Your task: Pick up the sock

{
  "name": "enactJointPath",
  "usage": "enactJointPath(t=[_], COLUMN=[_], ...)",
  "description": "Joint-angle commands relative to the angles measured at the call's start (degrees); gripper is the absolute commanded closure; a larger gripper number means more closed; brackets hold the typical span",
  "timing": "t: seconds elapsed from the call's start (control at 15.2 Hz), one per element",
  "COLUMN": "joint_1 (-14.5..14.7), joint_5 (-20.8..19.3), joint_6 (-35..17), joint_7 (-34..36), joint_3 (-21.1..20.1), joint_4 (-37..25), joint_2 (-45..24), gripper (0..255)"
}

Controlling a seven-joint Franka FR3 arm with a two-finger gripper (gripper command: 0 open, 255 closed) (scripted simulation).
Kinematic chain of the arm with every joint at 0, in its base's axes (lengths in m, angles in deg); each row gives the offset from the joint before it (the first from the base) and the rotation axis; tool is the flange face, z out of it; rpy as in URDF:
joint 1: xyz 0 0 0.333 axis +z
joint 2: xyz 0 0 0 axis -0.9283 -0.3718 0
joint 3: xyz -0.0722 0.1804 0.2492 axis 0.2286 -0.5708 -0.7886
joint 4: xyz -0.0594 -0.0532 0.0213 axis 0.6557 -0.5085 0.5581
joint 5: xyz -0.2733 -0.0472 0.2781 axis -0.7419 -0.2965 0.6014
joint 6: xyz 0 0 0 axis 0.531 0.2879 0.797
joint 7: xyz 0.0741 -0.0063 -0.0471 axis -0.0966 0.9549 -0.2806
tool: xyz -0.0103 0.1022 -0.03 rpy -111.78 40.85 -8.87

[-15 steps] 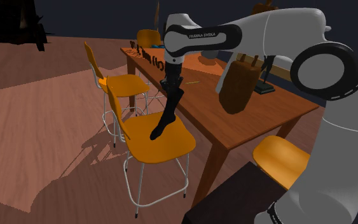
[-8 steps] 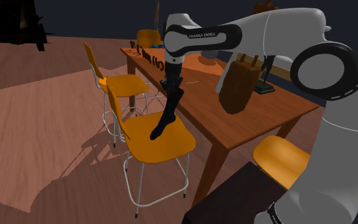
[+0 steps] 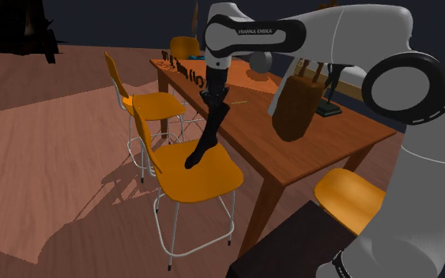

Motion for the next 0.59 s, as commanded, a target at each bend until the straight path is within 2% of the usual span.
enactJointPath(t=[0.0, 0.4, 0.53], joint_1=[0.0, 0.2, 0.2], joint_5=[-0.1, -0.1, -0.1], joint_6=[1.7, 6.6, 6.7], joint_7=[0.1, 0.0, 0.0], joint_3=[0.0, 0.0, 0.0], joint_4=[-2.0, -7.5, -7.7], joint_2=[-0.1, -0.8, -0.8], gripper=[255, 255, 255])
